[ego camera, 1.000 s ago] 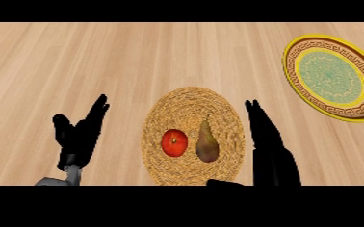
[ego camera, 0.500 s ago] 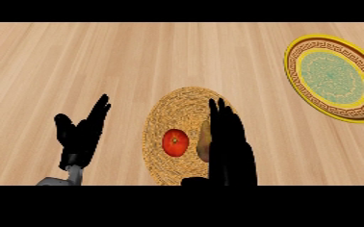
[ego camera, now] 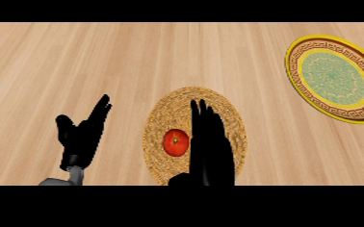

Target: Pick the tomato from the placemat and place it in the plate

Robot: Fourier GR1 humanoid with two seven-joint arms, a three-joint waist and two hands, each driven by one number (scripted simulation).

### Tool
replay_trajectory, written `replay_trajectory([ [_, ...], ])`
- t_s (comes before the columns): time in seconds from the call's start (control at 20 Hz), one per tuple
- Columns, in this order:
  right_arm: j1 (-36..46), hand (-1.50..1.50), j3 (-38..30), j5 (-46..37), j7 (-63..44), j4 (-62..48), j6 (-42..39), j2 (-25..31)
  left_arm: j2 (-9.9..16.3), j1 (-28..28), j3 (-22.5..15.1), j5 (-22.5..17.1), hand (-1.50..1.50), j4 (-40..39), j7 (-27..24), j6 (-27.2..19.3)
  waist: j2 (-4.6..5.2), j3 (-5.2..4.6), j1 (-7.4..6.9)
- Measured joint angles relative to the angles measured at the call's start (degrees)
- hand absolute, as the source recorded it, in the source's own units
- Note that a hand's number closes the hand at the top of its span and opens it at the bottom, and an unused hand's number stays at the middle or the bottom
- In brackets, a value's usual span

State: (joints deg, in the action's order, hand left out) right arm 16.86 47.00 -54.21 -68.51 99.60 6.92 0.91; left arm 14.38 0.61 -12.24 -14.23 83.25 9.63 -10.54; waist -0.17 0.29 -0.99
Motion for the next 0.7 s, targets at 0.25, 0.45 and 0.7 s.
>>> replay_trajectory([
  [0.25,3.32,-1.5,0.5,1.26,-0.73,-4.38,1.64,0.09,0.15,0.19,0.58,-0.21,0.0,-0.4,0.21,1.05,-0.03,0.0,0.04],
  [0.45,3.36,-1.5,0.03,1.15,-0.94,-6.74,1.88,0.12,-0.33,0.39,0.63,0.15,0.0,-0.06,1.19,0.51,-0.08,0.0,0.35],
  [0.7,4.23,-1.5,-0.1,1.86,-0.91,-10.27,2.82,0.15,-0.66,-0.14,0.87,0.56,0.0,0.16,0.64,0.7,-0.07,0.02,0.22],
])
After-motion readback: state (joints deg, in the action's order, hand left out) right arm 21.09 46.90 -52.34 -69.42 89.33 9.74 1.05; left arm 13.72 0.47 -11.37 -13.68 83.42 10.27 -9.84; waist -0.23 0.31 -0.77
